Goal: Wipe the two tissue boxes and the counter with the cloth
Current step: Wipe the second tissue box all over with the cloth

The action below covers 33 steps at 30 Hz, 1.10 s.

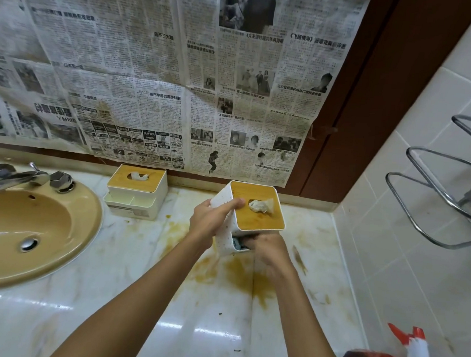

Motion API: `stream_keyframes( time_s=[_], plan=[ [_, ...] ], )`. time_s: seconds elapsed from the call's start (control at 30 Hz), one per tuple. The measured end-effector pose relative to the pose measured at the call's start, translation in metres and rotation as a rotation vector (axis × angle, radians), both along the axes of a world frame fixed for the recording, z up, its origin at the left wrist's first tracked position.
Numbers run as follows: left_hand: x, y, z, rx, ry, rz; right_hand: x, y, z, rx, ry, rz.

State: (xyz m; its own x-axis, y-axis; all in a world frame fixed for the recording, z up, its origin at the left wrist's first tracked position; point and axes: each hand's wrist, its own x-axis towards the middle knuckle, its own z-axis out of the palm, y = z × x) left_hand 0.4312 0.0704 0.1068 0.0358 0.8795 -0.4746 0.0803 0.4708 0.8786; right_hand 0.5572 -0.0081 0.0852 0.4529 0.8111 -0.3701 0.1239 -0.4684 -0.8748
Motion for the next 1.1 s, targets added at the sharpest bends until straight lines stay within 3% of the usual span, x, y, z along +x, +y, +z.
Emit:
stream_keyframes(
  time_s=[0.1,0.37,0.47,0.57,0.63,0.87,1.1],
  plan=[
    [-0.003,0.002,0.000,-0.039,-0.031,0.036,0.005,-0.007,0.008,0.062,0.233,-0.090],
    [-0.003,0.011,-0.004,-0.092,-0.066,0.143,-0.007,-0.011,0.013,0.305,0.116,-0.114],
    [-0.001,0.007,0.000,-0.101,-0.058,0.161,-0.018,-0.013,0.007,0.383,-0.029,-0.076],
    [0.000,0.005,0.001,-0.145,-0.081,0.161,-0.027,-0.009,-0.003,0.421,-0.347,-0.007],
    [-0.001,0.007,-0.002,-0.161,-0.105,0.157,-0.027,-0.007,-0.008,0.418,-0.419,-0.012],
    [-0.004,0.005,0.003,-0.174,-0.103,0.143,-0.019,-0.003,-0.007,0.410,-0.219,-0.302],
    [-0.012,0.000,0.010,-0.261,-0.148,0.043,0.003,-0.004,0.002,0.476,-0.158,-0.568]
  ],
)
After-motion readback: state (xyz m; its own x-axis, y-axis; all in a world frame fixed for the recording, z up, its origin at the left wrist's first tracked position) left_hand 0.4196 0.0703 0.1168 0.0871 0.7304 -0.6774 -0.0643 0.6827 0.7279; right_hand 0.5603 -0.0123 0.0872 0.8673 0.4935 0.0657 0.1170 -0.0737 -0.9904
